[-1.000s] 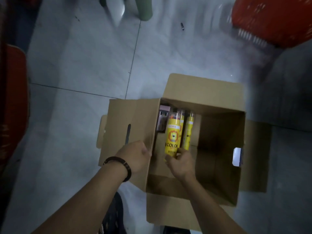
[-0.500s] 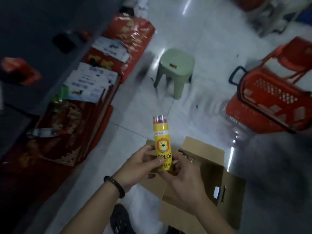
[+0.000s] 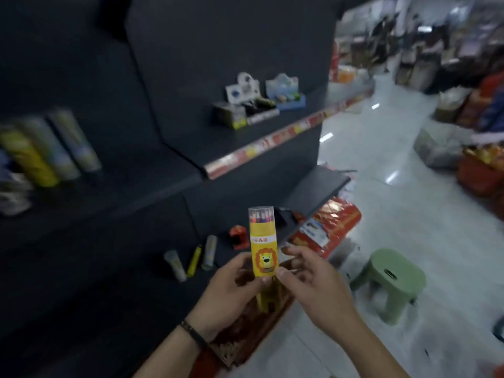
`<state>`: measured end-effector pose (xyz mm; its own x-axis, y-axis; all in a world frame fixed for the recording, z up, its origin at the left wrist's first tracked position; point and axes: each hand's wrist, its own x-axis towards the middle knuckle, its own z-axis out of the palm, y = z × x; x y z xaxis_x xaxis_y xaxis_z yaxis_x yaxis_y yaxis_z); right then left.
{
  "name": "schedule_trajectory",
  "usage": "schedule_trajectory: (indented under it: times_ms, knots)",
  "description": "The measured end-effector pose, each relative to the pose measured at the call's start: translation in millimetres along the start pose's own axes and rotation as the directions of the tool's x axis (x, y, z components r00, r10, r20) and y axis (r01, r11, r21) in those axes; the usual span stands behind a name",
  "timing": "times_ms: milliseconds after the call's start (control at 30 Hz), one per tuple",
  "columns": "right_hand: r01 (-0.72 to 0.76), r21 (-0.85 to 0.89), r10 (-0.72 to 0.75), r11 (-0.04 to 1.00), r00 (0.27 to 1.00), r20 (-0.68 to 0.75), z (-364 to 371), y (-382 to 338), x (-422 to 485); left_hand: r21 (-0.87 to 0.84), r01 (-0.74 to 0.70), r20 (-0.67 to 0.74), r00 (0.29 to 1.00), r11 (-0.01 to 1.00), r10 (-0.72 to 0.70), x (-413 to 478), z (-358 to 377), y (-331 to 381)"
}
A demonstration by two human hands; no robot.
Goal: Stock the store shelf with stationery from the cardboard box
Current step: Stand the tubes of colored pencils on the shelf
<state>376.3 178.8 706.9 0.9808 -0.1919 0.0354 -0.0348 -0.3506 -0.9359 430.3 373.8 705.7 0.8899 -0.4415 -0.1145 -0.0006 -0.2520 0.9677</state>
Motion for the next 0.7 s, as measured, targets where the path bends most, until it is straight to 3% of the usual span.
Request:
schedule_trajectory:
  times_ms: [100,300,500,633,700]
  knots:
    - [0.143,-0.008,-0.141,0.99,0.982,0.127,42.4,-74.7,28.0,0.014,-0.07,-0.096,0.993,0.997,0.071,-23.1,-67.7,29.6]
    - [0.33,-0.069,-0.287,0.942,0.892,0.35,126.9,-179.9,73.1,0.087,-0.157,-0.287,0.942,0.984,0.175,-57.3,-187.0,63.0]
    - [0.45,-0.011,-0.4,0.893,0.805,0.438,208.8,-237.6,127.5,0.206,-0.187,-0.427,0.866,0.961,0.26,-62.7,-273.1,64.8]
    - [0.492,-0.001,-0.43,0.871,0.763,0.482,261.2,-265.3,173.6,0.324,-0.096,-0.588,0.758,0.941,0.28,-48.5,-322.7,41.1]
    - [0.505,-0.005,-0.433,0.863,0.746,0.506,287.0,-278.1,199.4,0.409,0.059,-0.726,0.625,0.911,0.286,-41.0,-352.2,18.2]
